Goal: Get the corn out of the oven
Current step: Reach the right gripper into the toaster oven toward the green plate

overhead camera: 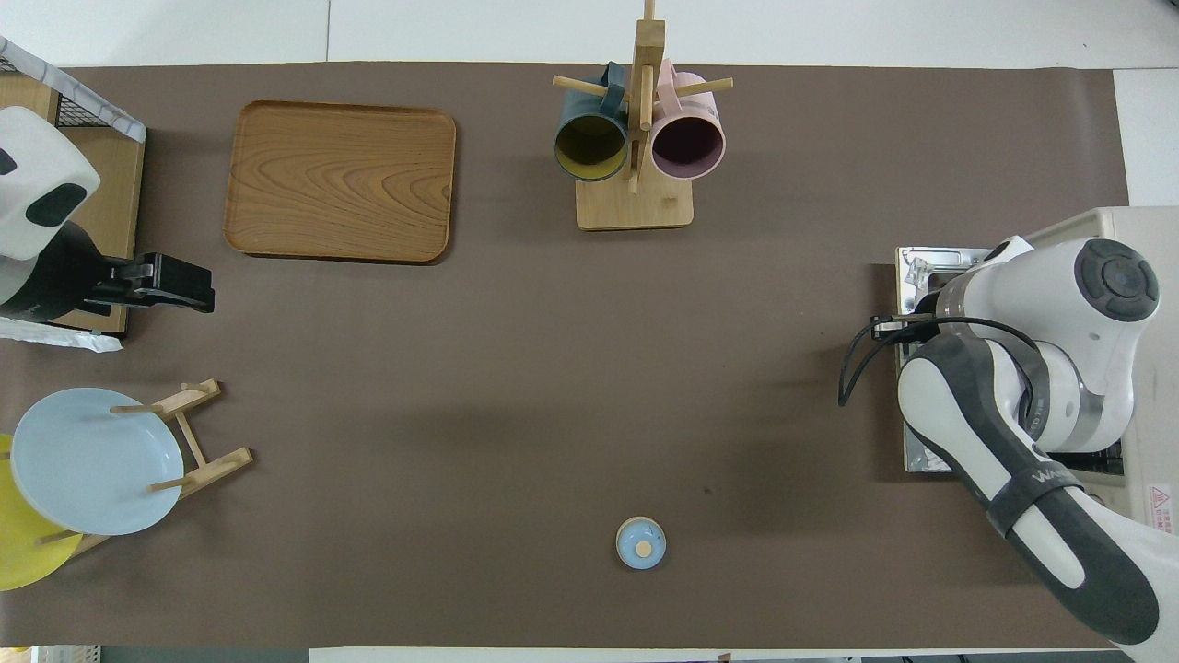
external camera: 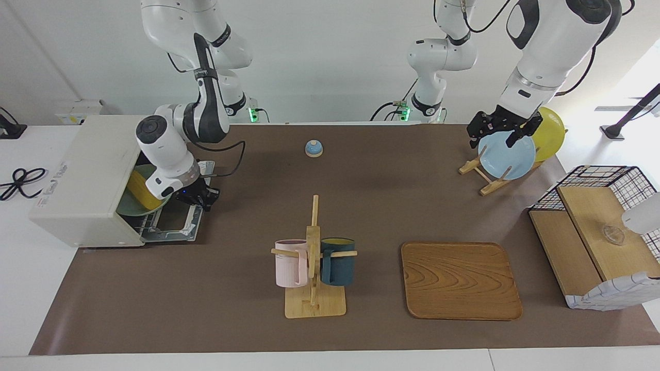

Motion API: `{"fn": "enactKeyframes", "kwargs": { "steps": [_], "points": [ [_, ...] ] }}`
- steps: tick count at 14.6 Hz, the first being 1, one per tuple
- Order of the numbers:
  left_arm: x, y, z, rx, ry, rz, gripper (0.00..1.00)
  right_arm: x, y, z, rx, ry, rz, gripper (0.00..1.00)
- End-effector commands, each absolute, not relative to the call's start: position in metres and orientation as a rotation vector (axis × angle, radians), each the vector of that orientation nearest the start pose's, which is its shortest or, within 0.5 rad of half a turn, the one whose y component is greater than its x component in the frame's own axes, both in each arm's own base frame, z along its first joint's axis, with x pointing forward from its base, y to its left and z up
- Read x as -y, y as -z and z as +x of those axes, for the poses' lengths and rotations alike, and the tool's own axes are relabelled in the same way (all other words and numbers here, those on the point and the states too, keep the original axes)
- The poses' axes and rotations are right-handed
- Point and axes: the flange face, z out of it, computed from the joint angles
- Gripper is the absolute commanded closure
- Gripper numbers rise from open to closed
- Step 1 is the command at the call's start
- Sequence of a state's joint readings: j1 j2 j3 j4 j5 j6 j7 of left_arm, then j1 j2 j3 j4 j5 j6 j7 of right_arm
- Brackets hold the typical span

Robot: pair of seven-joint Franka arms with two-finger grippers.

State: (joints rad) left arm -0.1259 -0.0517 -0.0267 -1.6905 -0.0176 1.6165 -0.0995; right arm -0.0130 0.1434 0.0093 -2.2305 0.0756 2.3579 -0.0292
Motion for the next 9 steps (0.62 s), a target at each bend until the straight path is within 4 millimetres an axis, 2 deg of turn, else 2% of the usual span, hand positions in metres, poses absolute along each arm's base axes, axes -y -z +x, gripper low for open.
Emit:
{"fn": "enactKeyframes", "kwargs": {
  "steps": [1,3,4,5,7,9],
  "points": [
    [0.084,-0.604,0.532,-0.078,-0.033,-3.157,0.00,0.003,-0.309,0.548,-0.051,0.041,-3.098,1.00],
    [0.084,-0.604,0.532,-0.081,-0.033,-3.157,0.00,-0.020,-0.313,0.551,-0.093,0.042,-3.096,1.00],
    [0.084,-0.605,0.532,-0.081,-0.030,-3.157,0.00,-0.033,-0.319,0.554,-0.066,0.051,-3.095,0.96],
    [0.084,-0.604,0.532,-0.081,-0.033,-3.157,0.00,-0.045,-0.328,0.557,-0.036,0.061,-3.093,0.82],
    [0.084,-0.605,0.531,-0.078,-0.030,-3.157,0.00,-0.052,-0.369,0.567,-0.012,0.012,-3.094,0.70],
    [0.084,-0.605,0.531,-0.081,-0.030,-3.157,0.00,-0.041,-0.406,0.570,-0.019,-0.075,-3.106,0.67]
  ]
}}
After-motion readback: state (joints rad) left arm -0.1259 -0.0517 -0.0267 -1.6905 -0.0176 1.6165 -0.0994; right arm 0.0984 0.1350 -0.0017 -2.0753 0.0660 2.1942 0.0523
